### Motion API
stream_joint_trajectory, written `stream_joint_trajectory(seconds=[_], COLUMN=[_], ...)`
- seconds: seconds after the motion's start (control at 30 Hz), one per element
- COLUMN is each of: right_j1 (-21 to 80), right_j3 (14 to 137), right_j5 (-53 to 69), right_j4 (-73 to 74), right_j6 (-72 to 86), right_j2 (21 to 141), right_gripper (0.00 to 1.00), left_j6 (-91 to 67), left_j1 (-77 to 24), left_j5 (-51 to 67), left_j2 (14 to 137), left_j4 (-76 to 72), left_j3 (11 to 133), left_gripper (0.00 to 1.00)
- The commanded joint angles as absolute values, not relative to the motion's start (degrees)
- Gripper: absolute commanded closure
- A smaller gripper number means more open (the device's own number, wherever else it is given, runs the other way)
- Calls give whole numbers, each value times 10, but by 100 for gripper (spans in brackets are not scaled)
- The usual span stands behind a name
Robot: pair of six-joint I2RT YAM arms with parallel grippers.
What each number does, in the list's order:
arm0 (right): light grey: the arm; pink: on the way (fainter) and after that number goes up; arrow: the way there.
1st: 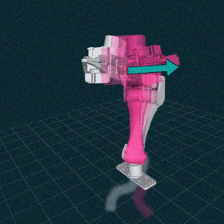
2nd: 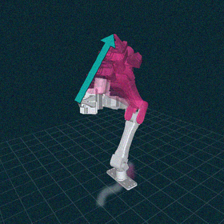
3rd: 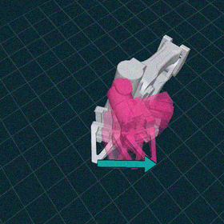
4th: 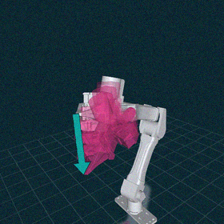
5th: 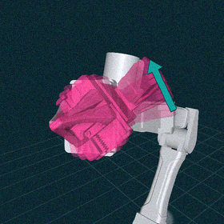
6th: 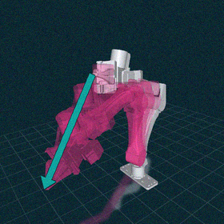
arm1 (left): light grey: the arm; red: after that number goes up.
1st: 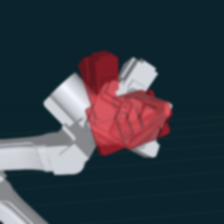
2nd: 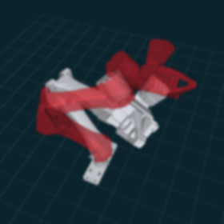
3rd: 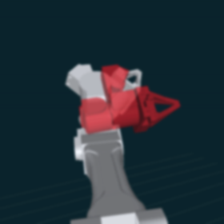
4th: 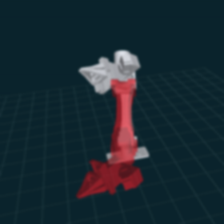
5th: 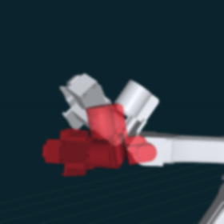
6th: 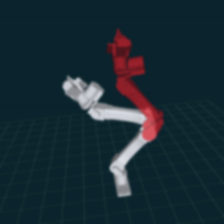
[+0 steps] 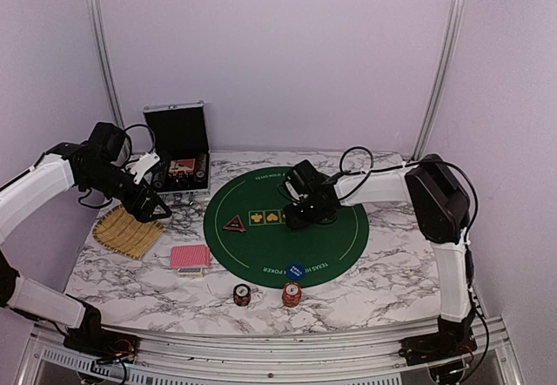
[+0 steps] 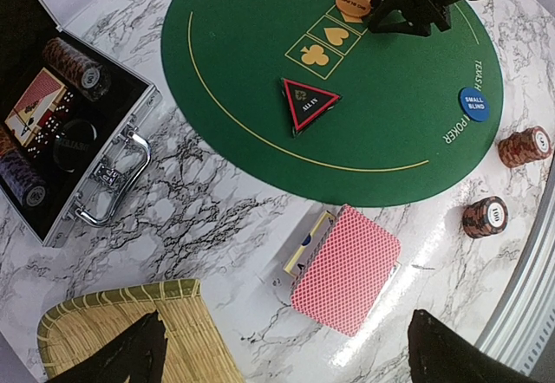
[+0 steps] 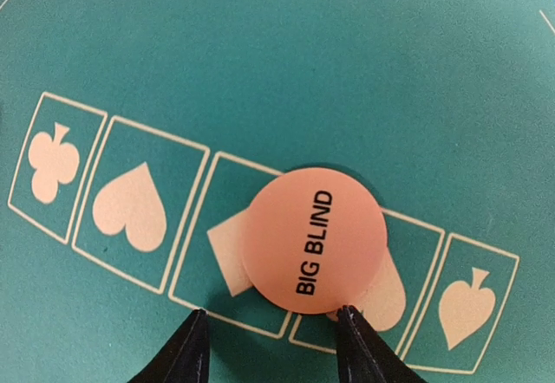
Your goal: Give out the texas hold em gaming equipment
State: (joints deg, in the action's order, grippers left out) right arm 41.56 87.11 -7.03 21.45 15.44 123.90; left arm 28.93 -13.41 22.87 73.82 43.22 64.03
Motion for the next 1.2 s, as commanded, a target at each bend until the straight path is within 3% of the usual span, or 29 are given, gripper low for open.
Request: stream_joint_trajectory(seconds=[0.0, 0.13, 0.9, 1.17], right_j1=[406, 397, 348, 362], right_j3=[911, 941, 1206, 1178], right_j5=[-81, -90, -135, -83], right_j4=[223, 227, 281, 273], right_j6=[158, 155, 172, 85], right_j2=[1276, 1302, 1469, 1403], right_gripper=[54, 59, 62, 38], left_j6=[289, 288, 294, 296], left_j1=[-136, -136, -136, -136], left_j5=[231, 229, 213, 212], left_j2=[726, 726, 736, 738], left_j4=[448, 448, 452, 456], left_j3=[658, 659, 664, 665], left_gripper=[1, 1, 1, 1])
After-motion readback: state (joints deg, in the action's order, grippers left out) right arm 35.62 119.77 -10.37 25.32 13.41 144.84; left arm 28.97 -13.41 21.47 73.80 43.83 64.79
